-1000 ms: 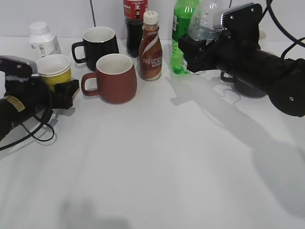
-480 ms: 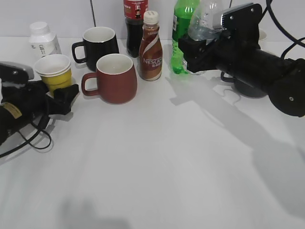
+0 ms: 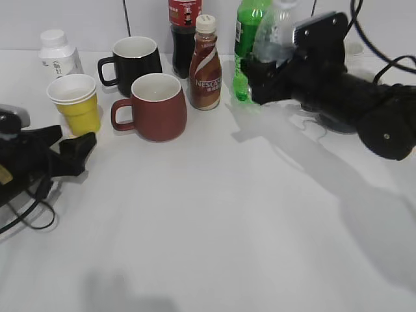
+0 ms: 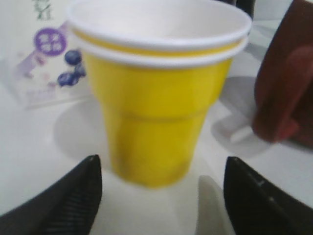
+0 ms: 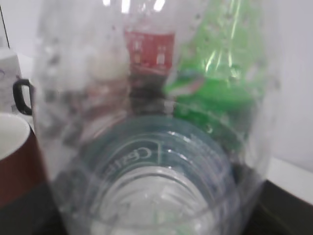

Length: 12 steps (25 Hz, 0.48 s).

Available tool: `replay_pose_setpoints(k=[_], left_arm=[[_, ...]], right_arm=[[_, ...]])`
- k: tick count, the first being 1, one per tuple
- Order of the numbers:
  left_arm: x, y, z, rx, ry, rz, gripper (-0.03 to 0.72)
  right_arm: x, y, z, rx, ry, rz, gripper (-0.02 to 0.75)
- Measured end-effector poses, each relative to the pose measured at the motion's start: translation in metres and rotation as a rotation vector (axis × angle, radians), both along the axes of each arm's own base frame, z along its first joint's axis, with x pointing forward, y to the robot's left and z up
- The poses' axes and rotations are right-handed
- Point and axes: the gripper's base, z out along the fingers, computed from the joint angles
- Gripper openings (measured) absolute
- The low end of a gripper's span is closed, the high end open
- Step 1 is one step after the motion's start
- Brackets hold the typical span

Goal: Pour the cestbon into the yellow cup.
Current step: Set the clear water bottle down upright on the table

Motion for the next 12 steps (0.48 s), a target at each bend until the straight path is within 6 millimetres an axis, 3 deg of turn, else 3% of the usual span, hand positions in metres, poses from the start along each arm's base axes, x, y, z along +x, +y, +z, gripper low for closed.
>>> replay_pose_setpoints(k=[12], left_arm=[[-0.050, 0.005, 0.030, -0.006, 0.002, 0.001, 0.589]], right_arm=[[0.007, 0.002, -0.048, -0.008, 0.084, -0.005, 0.465]])
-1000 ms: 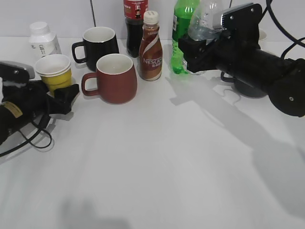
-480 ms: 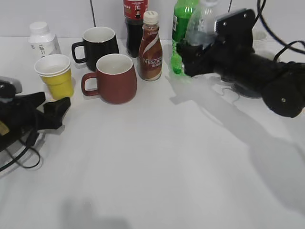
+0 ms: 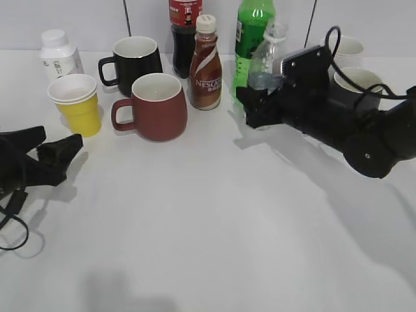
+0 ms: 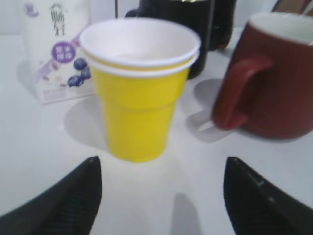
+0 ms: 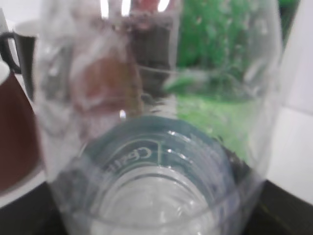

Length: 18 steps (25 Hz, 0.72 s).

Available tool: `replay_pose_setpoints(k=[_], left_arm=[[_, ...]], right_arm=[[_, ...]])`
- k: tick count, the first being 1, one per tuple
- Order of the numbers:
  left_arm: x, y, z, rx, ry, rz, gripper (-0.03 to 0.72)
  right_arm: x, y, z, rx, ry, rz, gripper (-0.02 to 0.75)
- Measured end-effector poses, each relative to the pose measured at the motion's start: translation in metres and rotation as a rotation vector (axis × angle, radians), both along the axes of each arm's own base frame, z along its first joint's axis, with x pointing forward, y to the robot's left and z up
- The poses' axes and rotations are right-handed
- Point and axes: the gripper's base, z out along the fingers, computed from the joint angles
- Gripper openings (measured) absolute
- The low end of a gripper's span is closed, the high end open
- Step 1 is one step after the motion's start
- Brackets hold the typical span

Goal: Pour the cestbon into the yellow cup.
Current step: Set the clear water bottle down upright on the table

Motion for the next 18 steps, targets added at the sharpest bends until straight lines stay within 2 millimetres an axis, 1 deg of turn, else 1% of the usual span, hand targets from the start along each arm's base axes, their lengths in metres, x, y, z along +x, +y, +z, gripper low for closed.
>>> replay_pose_setpoints(k=[2, 5, 10, 14, 16, 18], left_arm=[[-0.006, -0.002, 0.008, -0.023, -0.015, -0.009, 0.589], [-0.012, -0.007, 0.022, -0.063, -0.034, -0.033, 0.589], [-0.020, -0.014, 0.038, -0.037, -0.015, -0.071, 0.589], [-0.027, -0.017, 0.056, -0.049, -0.038, -0.083, 0.589], [-0.031, -0.018, 0.065, -0.062, -0.046, -0.083, 0.585], [-0.036, -0.016, 0.073, -0.073, -0.033, -0.070, 0.568]], right_arm=[[0.000, 0.000, -0.005, -0.004, 0.012, 0.000, 0.465], [0.000, 0.001, -0.005, -0.007, 0.008, 0.009, 0.465], [0.000, 0.001, -0.007, 0.003, 0.040, 0.014, 0.465], [-0.001, 0.001, -0.008, 0.002, 0.055, 0.014, 0.465], [-0.001, 0.002, -0.008, -0.002, 0.055, 0.023, 0.477], [-0.002, 0.003, -0.009, 0.000, 0.060, 0.035, 0.518]])
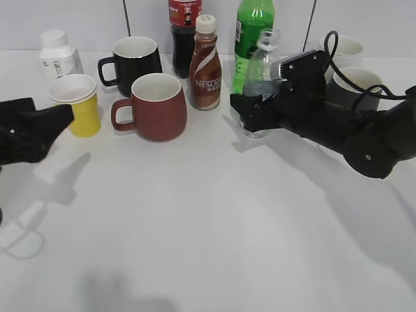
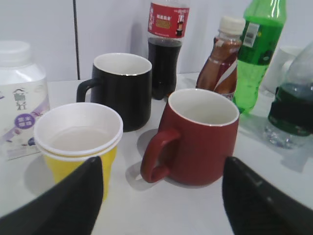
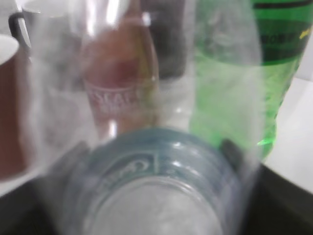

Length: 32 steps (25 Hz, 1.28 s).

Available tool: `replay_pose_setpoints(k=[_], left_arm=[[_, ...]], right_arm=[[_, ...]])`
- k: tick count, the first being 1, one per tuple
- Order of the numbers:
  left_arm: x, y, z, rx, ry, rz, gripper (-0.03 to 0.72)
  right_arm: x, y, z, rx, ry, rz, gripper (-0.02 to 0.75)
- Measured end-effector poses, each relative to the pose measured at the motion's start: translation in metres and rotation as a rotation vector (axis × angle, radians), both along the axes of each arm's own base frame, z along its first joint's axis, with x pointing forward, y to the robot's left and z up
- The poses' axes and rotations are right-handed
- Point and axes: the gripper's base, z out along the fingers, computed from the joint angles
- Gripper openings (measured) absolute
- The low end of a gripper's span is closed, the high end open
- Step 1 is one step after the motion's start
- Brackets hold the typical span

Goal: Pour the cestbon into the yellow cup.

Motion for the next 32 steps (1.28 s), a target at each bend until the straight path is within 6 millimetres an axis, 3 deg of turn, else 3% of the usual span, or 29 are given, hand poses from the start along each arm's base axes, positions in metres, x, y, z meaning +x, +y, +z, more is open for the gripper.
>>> replay_pose_setpoints(k=[4, 7, 16, 25, 32], left_arm=[[-0.002, 0.004, 0.015, 0.034, 0.083, 0.033, 0.545], [0.000, 0.005, 0.032, 0.067, 0.147, 0.072, 0.541], [-0.013, -0.008, 0.074, 0.142, 0.300, 0.102, 0.540], [-0.034, 0.007, 0.106, 0.212, 0.579, 0.225, 0.537], [-0.065, 0.019, 0.109, 0.235, 0.772, 0.267, 0.537]], right_arm=[[0.000, 0.000, 0.000, 0.026, 0.022, -0.001, 0.642], [0.000, 0.000, -0.002, 0.017, 0.047, -0.008, 0.669], [-0.015, -0.008, 0.006, -0.025, 0.121, -0.032, 0.671], [-0.044, -0.018, 0.014, -0.055, 0.267, -0.039, 0.671], [-0.058, -0.026, 0.020, -0.150, 0.411, -0.055, 0.659]])
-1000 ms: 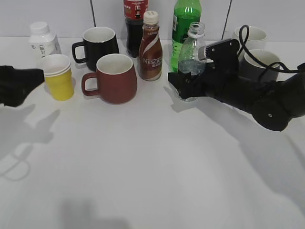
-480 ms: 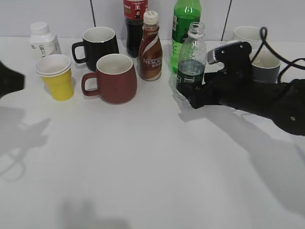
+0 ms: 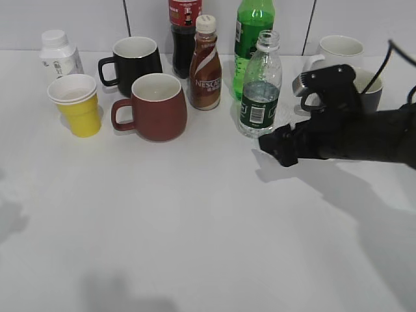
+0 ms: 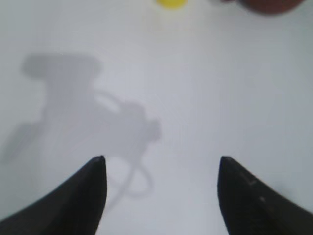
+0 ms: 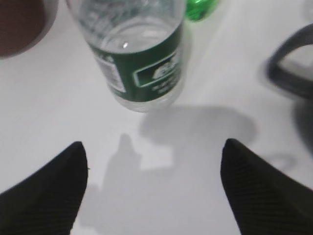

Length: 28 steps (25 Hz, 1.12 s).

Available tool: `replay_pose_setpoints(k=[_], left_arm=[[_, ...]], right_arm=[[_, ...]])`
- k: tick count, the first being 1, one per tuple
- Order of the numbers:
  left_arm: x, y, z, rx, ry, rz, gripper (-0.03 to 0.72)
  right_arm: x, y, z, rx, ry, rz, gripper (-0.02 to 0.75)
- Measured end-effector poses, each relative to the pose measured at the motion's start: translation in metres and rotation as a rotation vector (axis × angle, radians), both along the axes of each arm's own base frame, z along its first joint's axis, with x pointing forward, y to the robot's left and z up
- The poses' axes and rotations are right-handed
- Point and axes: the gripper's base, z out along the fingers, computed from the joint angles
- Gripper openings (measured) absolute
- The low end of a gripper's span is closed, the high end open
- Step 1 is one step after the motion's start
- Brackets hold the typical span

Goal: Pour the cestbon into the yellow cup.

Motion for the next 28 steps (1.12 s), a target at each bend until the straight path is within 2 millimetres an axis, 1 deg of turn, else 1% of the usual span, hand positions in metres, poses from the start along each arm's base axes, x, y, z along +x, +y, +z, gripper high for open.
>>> replay_pose_setpoints(k=[3, 5, 7, 11, 13, 15, 18, 20, 22, 24, 25, 28], left_arm=[[-0.016, 0.006, 0.004, -0.002, 0.046, 0.014, 0.537], [-0.032, 0.013, 0.010, -0.010, 0.041, 0.020, 0.537], [-0.042, 0.018, 0.012, -0.007, 0.053, 0.027, 0.537], [-0.060, 0.026, 0.017, -0.018, 0.039, 0.033, 0.537], [-0.065, 0.028, 0.019, -0.028, 0.021, 0.033, 0.537], [-0.069, 0.029, 0.021, -0.035, 0.005, 0.033, 0.537], [-0.070, 0.030, 0.021, -0.042, -0.002, 0.032, 0.537], [-0.070, 0.030, 0.021, -0.047, 0.000, 0.031, 0.537], [-0.070, 0.030, 0.021, -0.047, 0.000, 0.031, 0.537], [-0.070, 0.030, 0.021, -0.041, -0.002, 0.032, 0.537], [-0.070, 0.031, 0.021, -0.035, -0.005, 0.034, 0.537], [-0.070, 0.031, 0.021, -0.026, -0.009, 0.036, 0.537]], right_arm=[[-0.005, -0.002, 0.011, -0.020, 0.026, 0.004, 0.646], [-0.009, -0.004, 0.020, -0.023, 0.047, -0.010, 0.640], [-0.013, -0.008, 0.031, -0.036, 0.056, -0.033, 0.636], [-0.023, -0.014, 0.057, -0.102, -0.006, 0.000, 0.628], [-0.027, -0.016, 0.069, -0.105, -0.037, -0.001, 0.622], [-0.030, -0.019, 0.079, -0.072, -0.033, -0.057, 0.606], [-0.035, -0.022, 0.091, 0.025, -0.008, -0.139, 0.582], [-0.039, -0.021, 0.095, 0.046, -0.010, -0.119, 0.576], [-0.041, -0.021, 0.095, -0.036, -0.047, -0.048, 0.575], [-0.039, -0.025, 0.093, -0.129, -0.082, -0.040, 0.575], [-0.038, -0.029, 0.093, -0.183, -0.105, -0.050, 0.575], [-0.031, -0.045, 0.095, -0.323, -0.167, -0.183, 0.575]])
